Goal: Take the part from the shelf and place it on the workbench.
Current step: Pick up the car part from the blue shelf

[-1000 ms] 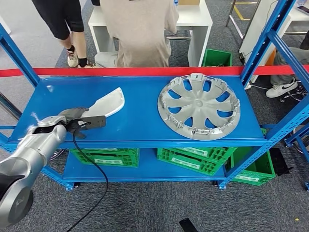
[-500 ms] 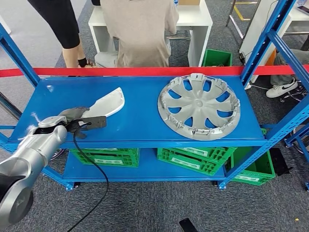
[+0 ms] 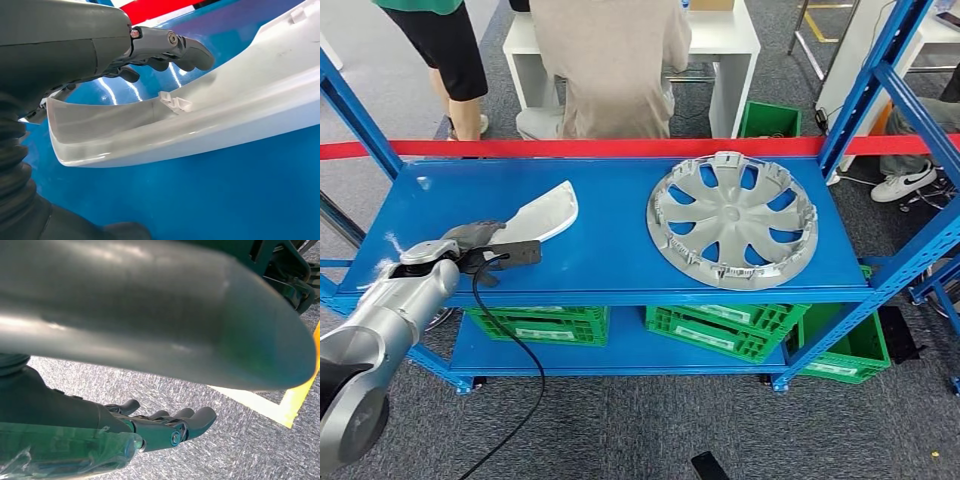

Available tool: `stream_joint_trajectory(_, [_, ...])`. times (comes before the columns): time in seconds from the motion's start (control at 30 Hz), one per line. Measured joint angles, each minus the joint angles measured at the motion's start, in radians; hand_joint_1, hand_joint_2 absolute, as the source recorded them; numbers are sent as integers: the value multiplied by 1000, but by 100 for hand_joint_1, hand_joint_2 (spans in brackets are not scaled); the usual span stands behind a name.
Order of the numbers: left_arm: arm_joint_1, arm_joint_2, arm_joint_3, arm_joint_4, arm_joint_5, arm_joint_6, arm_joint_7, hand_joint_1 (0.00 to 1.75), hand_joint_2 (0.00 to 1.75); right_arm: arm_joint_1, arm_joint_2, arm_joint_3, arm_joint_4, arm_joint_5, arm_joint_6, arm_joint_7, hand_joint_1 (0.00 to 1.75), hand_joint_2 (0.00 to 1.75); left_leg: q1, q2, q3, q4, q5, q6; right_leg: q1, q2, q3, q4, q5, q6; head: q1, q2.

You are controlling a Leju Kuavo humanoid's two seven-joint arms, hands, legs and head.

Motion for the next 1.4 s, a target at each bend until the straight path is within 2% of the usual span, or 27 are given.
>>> stream_joint_trajectory(0.53, [0, -1, 0, 0, -6, 1, -2, 0, 175, 1, 0, 0, 0, 3, 0, 0, 0, 0, 0, 0, 0, 0, 0, 0, 0, 0, 0, 0, 0, 0, 0, 0])
stream_joint_trajectory(0.57, [0, -1, 0, 0, -6, 0, -3, 6, 175, 1, 0, 0, 0, 3, 0, 0, 0, 0, 0, 0, 0, 0, 0, 0, 0, 0, 0, 0, 0, 0, 0, 0])
stream_joint_trajectory(0.67, [1, -1, 0, 0, -8, -1, -3, 137, 175, 1, 0, 0, 0, 5, 0, 0, 0, 0, 0, 0, 0, 0, 0, 0, 0, 0, 0, 0, 0, 0, 0, 0])
stream_joint_trajectory(0.7, [2, -2, 0, 0, -9, -1, -3, 175, 175, 1, 0, 0, 0, 6, 0, 0, 0, 0, 0, 0, 0, 0, 0, 0, 0, 0, 0, 0, 0, 0, 0, 0])
stream_joint_trajectory(1.1, [21, -4, -1, 0, -27, 53, -40, 175, 175, 1, 0, 0, 0, 11, 0, -1, 0, 0, 0, 0, 0, 0, 0, 0, 0, 0, 0, 0, 0, 0, 0, 0])
stream_joint_trajectory(1.13, [20, -4, -1, 0, -28, 54, -42, 157, 175, 1, 0, 0, 0, 12, -1, -1, 0, 0, 0, 0, 0, 0, 0, 0, 0, 0, -1, 0, 0, 0, 0, 0])
stream_joint_trajectory(1.23, [21, -5, -1, 0, -35, 57, -43, 26, 175, 1, 0, 0, 0, 12, -1, -3, 0, 0, 0, 0, 0, 0, 0, 0, 0, 0, -1, 0, 0, 0, 0, 0])
stream_joint_trajectory(1.27, [22, -5, -1, 0, -37, 59, -43, 0, 175, 1, 0, 0, 0, 12, -1, -3, 0, 0, 0, 0, 0, 0, 0, 0, 0, 0, -1, 0, 0, 0, 0, 0])
stream_joint_trajectory(1.37, [27, -7, -1, 0, -41, 67, -43, 1, 175, 1, 0, 0, 0, 12, -1, -3, 0, 0, 0, 0, -1, 0, 0, 0, 0, 0, -1, 0, 0, 0, 0, 0])
stream_joint_trajectory(1.4, [27, -7, -1, 0, -41, 68, -43, 45, 175, 1, 0, 0, 0, 12, -1, -3, 0, 0, 0, 0, -1, 0, 0, 0, 0, 0, -1, 0, 0, 0, 0, 0])
